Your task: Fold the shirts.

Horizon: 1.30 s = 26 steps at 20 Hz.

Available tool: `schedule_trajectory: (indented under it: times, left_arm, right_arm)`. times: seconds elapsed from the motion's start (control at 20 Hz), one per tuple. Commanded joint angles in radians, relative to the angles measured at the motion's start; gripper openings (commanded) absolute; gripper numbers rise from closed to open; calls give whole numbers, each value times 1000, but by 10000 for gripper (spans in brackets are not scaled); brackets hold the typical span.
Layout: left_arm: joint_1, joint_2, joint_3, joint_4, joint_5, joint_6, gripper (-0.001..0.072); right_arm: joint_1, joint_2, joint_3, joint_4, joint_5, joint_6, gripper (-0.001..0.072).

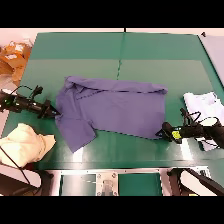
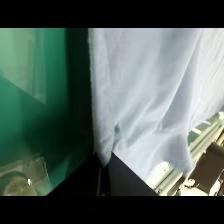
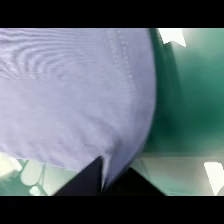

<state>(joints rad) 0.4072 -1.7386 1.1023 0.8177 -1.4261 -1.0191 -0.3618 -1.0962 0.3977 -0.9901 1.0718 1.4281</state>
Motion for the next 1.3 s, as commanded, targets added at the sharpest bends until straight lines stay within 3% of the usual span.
schedule_trajectory:
  times: [0.0,0.2,0.45,0.6,0.75,0.85,1.05,1.25]
  left_arm:
    - [1,4,23,4,-55,-6,19]
    - [1,121,101,-8,-112,-50,19]
    - [1,498,339,-137,-109,-47,19]
    - [1,732,556,-246,-47,-48,19]
    - [1,914,750,-243,85,-64,20]
    - [1,988,841,-224,134,-91,20]
    - [1,1034,893,-145,111,-164,20]
    - [1,1015,719,-141,103,-185,20]
  right_arm:
    - [1,3,31,53,53,-37,17]
    - [1,71,257,104,131,-37,16]
    - [0,250,759,139,136,-13,15]
    - [-10,368,1024,137,12,13,16]
    - [-41,457,1198,133,-128,39,16]
    - [-71,491,1257,126,-180,39,16]
    - [-87,497,1259,50,-178,87,16]
    - [-86,454,1127,81,-169,86,16]
